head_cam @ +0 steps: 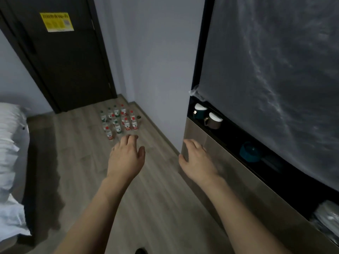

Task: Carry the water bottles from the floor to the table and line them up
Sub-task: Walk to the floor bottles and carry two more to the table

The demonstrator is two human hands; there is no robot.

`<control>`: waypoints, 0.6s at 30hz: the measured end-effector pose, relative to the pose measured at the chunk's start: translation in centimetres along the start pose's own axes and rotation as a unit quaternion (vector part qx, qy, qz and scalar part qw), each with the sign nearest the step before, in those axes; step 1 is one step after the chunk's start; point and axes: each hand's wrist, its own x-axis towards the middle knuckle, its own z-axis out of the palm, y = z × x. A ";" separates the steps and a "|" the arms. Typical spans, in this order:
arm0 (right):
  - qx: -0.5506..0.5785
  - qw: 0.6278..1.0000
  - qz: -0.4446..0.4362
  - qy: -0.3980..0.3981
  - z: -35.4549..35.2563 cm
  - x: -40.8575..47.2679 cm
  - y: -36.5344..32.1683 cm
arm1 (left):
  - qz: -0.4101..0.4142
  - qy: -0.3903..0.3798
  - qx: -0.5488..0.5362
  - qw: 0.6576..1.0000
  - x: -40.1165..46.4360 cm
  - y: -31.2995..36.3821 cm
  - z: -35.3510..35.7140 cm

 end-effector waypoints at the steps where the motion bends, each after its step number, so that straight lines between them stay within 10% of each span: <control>1: 0.001 1.000 -0.003 -0.001 0.6 1.9 -1.3 | 0.002 0.000 0.000 1.000 2.0 -1.3 -0.4; 18: -0.003 0.998 -0.019 -0.055 12.7 30.3 -14.0 | -0.037 -0.022 -0.002 0.999 29.4 -20.5 0.8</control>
